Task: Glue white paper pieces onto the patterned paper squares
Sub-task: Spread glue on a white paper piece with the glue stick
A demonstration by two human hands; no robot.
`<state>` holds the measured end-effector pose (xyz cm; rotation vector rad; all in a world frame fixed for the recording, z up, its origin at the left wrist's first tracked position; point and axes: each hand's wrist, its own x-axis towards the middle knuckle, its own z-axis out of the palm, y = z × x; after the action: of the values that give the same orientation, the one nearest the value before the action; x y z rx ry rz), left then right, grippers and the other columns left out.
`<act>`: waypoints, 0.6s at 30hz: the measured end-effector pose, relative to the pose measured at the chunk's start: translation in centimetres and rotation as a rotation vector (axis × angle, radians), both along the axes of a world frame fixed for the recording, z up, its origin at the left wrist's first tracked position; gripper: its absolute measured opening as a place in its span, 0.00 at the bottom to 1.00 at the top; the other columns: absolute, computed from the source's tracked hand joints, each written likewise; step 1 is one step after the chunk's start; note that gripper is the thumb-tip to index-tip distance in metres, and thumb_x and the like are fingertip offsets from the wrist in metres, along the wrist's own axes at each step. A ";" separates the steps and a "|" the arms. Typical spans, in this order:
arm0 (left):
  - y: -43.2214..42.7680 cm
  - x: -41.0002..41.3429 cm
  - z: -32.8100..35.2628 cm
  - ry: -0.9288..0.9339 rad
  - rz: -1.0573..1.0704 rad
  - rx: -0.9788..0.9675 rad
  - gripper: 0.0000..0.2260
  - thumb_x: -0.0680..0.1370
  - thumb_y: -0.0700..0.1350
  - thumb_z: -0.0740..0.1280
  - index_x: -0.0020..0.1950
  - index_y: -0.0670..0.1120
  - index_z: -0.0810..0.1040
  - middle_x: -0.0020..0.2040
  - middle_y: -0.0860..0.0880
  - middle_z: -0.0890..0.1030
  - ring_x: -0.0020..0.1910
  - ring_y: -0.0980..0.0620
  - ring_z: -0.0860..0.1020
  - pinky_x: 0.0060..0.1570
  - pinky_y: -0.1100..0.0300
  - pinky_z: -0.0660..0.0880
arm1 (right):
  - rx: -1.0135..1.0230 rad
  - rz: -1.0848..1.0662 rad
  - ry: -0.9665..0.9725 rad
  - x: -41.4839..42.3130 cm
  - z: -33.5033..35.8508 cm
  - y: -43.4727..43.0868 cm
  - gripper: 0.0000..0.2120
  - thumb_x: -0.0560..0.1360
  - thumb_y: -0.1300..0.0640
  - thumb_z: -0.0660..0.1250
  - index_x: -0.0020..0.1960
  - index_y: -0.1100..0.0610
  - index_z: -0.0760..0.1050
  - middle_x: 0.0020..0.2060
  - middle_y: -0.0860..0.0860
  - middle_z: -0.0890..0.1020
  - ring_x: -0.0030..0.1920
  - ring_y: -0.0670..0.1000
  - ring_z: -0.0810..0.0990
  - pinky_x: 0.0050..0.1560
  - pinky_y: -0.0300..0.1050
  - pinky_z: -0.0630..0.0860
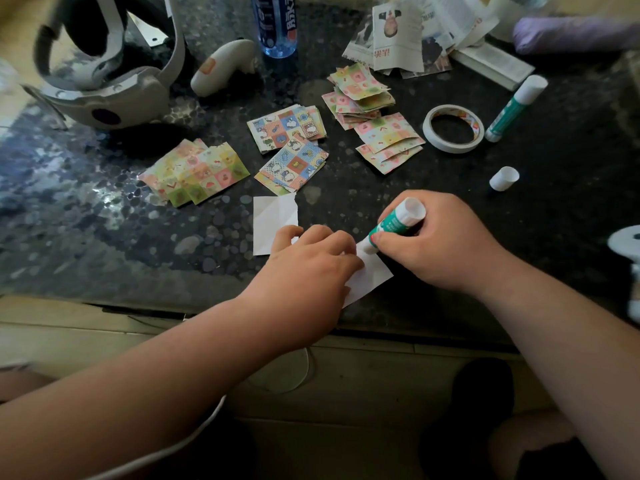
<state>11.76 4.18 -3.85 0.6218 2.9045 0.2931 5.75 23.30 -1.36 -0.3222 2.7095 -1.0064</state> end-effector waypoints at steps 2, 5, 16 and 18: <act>0.0 0.0 0.0 0.001 0.001 0.000 0.15 0.80 0.52 0.65 0.67 0.60 0.75 0.66 0.60 0.70 0.68 0.53 0.65 0.69 0.48 0.55 | 0.007 0.015 -0.008 0.0 -0.1 -0.1 0.08 0.72 0.52 0.76 0.46 0.55 0.80 0.40 0.49 0.83 0.43 0.48 0.82 0.46 0.50 0.80; 0.0 0.1 0.0 0.000 0.004 -0.002 0.15 0.80 0.52 0.65 0.67 0.59 0.75 0.66 0.59 0.70 0.68 0.53 0.65 0.69 0.49 0.54 | 0.027 0.047 -0.019 0.0 -0.2 -0.2 0.07 0.73 0.52 0.76 0.46 0.53 0.80 0.41 0.47 0.83 0.44 0.46 0.81 0.46 0.47 0.80; 0.2 0.1 -0.1 -0.003 0.031 0.009 0.16 0.79 0.51 0.65 0.67 0.59 0.75 0.65 0.60 0.71 0.67 0.53 0.66 0.70 0.47 0.56 | 0.049 0.043 -0.033 0.0 -0.2 -0.5 0.08 0.71 0.52 0.75 0.44 0.55 0.80 0.39 0.49 0.83 0.42 0.48 0.81 0.44 0.49 0.80; 0.2 0.2 -0.1 0.001 0.037 0.010 0.16 0.79 0.51 0.66 0.67 0.59 0.76 0.65 0.60 0.72 0.66 0.53 0.67 0.70 0.47 0.56 | 0.050 0.049 -0.027 -0.1 -0.3 -0.5 0.08 0.71 0.52 0.75 0.44 0.55 0.80 0.39 0.49 0.83 0.42 0.48 0.81 0.44 0.50 0.80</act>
<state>11.99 4.34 -3.90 0.5707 2.9197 0.3122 5.67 22.75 -1.61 -0.3613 2.6834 -0.9222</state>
